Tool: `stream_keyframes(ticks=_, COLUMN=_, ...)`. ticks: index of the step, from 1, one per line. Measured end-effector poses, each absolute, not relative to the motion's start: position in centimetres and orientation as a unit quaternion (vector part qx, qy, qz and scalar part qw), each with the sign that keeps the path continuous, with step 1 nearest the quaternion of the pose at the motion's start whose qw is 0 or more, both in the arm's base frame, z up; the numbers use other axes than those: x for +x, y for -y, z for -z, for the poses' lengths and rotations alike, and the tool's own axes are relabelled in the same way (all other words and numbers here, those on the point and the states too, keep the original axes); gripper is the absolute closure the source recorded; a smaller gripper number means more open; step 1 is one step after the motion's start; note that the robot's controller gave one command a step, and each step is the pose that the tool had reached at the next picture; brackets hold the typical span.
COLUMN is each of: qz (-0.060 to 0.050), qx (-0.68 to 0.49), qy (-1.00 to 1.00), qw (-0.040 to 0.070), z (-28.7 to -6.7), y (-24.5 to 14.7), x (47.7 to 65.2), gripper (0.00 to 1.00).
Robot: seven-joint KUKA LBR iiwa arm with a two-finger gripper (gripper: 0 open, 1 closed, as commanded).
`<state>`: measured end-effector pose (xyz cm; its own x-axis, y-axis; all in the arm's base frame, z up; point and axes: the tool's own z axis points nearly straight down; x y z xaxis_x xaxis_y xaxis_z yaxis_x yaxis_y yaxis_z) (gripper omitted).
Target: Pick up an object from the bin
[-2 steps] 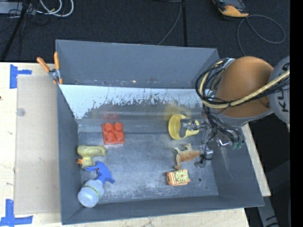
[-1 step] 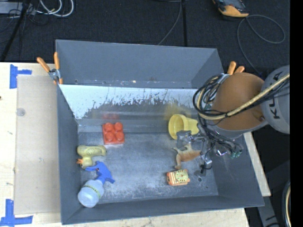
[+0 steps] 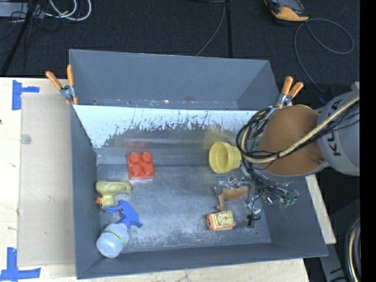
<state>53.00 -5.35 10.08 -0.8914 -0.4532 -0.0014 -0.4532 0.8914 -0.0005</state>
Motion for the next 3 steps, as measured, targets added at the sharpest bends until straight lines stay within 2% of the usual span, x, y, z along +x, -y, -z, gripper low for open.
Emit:
stream_keyframes(ticks=1, qz=-0.002, qx=-0.348, qy=-0.938, qw=-0.001, z=-7.9, y=8.5, x=54.9, gripper=1.00)
stream_keyframes(ticks=2, qz=-0.002, qx=-0.348, qy=-0.938, qw=-0.001, z=-7.9, y=8.5, x=54.9, gripper=1.00)
stream_keyframes(ticks=3, qz=-0.004, qx=-0.274, qy=-0.962, qw=-0.003, z=-6.9, y=4.2, x=53.0, gripper=0.00)
